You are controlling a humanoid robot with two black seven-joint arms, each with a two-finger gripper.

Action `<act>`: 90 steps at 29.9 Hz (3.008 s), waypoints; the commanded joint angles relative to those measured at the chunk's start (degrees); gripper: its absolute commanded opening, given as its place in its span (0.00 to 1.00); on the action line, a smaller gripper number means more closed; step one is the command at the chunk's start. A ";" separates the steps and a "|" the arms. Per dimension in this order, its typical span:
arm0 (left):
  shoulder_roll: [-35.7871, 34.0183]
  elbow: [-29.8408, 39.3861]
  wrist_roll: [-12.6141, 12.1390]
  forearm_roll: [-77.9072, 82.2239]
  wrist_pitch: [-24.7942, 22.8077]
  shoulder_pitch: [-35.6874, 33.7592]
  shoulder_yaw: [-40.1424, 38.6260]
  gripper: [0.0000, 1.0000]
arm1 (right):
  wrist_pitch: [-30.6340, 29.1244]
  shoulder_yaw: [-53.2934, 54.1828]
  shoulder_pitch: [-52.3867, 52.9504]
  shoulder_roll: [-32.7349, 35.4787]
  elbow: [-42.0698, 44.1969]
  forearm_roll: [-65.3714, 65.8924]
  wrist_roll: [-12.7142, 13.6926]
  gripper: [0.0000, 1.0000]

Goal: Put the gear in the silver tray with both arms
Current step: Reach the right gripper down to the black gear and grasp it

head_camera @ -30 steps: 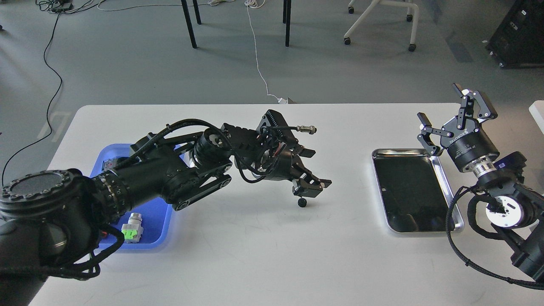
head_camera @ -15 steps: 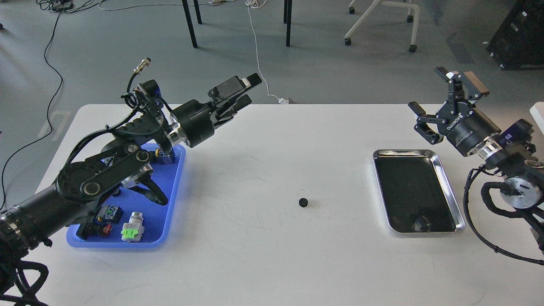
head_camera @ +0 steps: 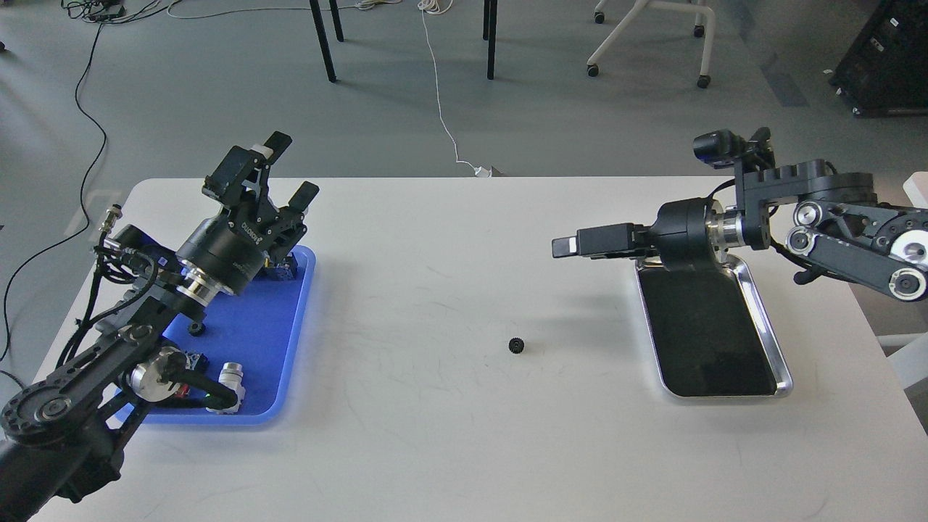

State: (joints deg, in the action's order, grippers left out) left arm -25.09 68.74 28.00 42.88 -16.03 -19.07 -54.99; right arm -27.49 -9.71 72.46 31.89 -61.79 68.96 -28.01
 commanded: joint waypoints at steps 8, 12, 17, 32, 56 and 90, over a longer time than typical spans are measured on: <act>0.04 0.16 -1.98 -4.83 -2.60 0.17 -1.96 0.98 | 13.25 -15.95 5.42 -12.89 2.02 16.47 0.01 0.99; 0.13 0.16 -1.98 -4.83 -2.61 0.26 -1.96 0.98 | 19.91 -19.63 4.89 -15.71 3.25 18.75 0.01 0.98; 0.13 0.25 -2.07 -4.83 -2.69 0.43 -1.96 0.98 | 27.84 -25.70 4.71 -18.70 5.62 18.67 0.01 0.97; 0.13 1.31 -2.16 -4.83 -2.69 1.75 -1.96 0.98 | 31.19 -26.59 1.72 -21.60 8.70 18.49 0.01 0.76; 0.13 1.83 -2.07 -4.83 -2.69 3.25 -2.49 0.98 | 31.19 -29.14 0.40 -25.30 12.83 18.32 0.01 0.59; 0.04 1.83 -2.16 -4.83 -2.69 3.16 -2.75 0.98 | 31.19 -29.49 5.84 -20.74 12.75 17.88 0.01 0.12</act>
State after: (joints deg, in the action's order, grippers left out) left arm -25.05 70.58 25.91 38.08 -18.71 -15.87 -57.58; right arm 3.66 -39.32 76.00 8.57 -48.66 86.90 -28.00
